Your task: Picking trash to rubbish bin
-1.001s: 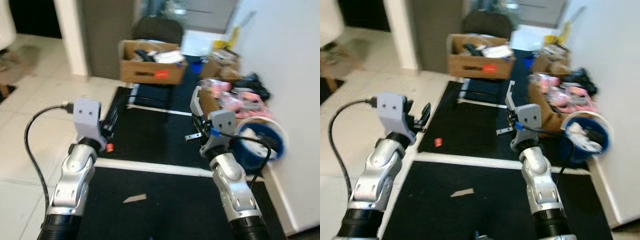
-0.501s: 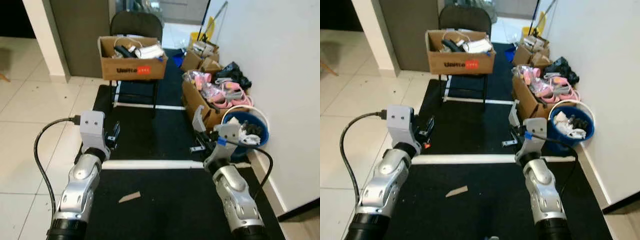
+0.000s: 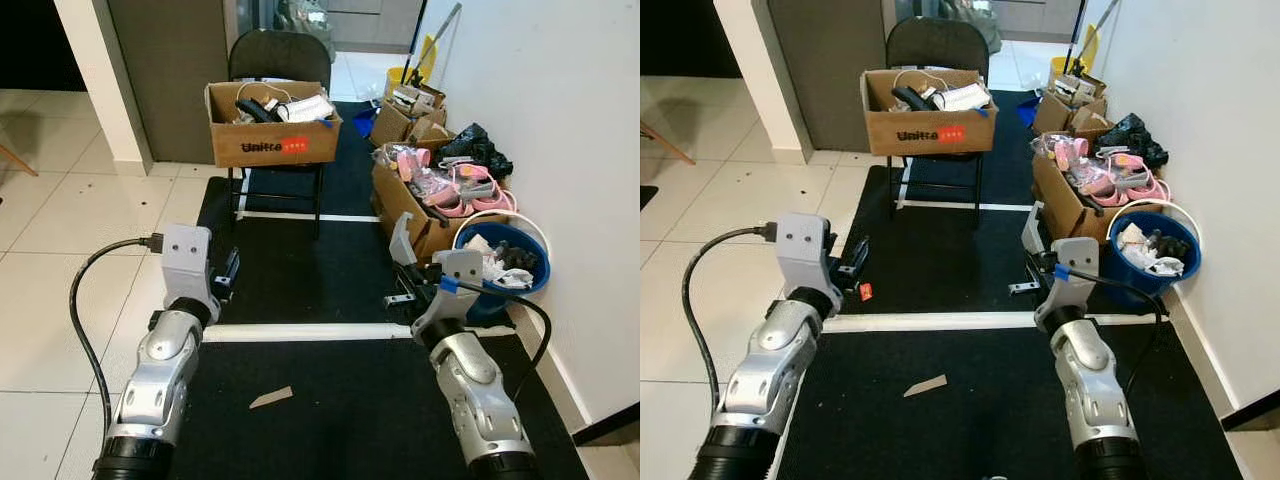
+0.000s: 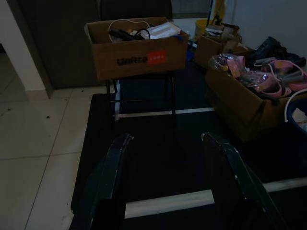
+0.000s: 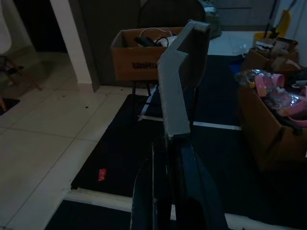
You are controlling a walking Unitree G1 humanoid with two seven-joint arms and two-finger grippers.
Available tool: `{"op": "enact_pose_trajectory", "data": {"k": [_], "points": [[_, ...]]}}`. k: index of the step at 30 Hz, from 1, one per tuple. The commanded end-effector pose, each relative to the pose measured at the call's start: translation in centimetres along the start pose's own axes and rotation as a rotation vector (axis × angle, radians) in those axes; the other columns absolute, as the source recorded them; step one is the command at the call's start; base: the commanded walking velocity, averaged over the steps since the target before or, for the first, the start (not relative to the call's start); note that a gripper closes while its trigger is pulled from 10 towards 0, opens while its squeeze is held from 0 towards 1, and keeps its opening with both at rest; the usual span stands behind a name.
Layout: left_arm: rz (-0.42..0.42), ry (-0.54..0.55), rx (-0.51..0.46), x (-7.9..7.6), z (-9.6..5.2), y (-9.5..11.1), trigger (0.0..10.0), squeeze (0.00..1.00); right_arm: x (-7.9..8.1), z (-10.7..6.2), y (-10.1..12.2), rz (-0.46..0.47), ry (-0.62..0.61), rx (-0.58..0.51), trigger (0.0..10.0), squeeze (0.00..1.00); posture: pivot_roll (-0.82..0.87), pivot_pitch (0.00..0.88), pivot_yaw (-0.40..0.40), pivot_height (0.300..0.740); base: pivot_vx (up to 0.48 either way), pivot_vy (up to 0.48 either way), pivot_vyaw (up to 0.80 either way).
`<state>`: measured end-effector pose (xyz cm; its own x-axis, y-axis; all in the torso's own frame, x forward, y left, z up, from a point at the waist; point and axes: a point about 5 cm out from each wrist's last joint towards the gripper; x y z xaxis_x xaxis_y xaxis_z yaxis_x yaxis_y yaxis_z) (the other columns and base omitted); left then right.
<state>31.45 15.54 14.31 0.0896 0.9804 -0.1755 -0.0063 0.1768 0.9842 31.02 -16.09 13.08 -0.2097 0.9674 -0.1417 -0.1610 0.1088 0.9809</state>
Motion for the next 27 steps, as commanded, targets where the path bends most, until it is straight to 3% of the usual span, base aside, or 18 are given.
{"op": "enact_pose_trajectory", "data": {"k": [1, 11, 19, 27], "points": [[-0.006, 0.011, 0.025, -0.1, -0.3, -0.9, 10.0, 0.00, 0.1, -0.1, -0.1, 0.004, 0.014, 0.004, 10.0, 0.00, -0.09, 0.085, -0.010, 0.740, 0.000, 0.000, 0.00], [-0.013, 0.005, 0.022, -0.7, 0.0, -0.8, 10.0, 0.00, -0.3, 0.2, -0.1, -0.003, 0.005, -0.001, 10.0, 0.00, -0.08, 0.065, -0.009, 0.740, 0.000, 0.000, 0.00], [-0.005, 0.017, 0.030, -0.2, 0.6, -0.9, 10.0, 0.00, -0.1, 0.1, 0.6, -0.007, -0.022, -0.024, 10.0, 0.00, -0.12, 0.062, 0.011, 0.740, 0.000, 0.000, 0.00], [-0.021, 0.046, -0.001, 0.1, 0.3, -0.5, 10.0, 0.00, 0.0, -0.1, -0.5, 0.006, -0.043, 0.011, 10.0, 0.00, -0.09, 0.061, -0.018, 0.740, 0.107, 0.000, 0.00]]}}
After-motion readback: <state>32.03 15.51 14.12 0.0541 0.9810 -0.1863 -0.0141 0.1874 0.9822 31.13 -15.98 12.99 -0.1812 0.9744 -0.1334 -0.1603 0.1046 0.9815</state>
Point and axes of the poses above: a point about 5 cm out from each wrist's last joint towards the gripper, its own z axis pointing out of the wrist towards the gripper, its own y axis along the axis of the wrist's last joint, x = y × z, and after that the axes turned 11 degrees about -z, right-handed
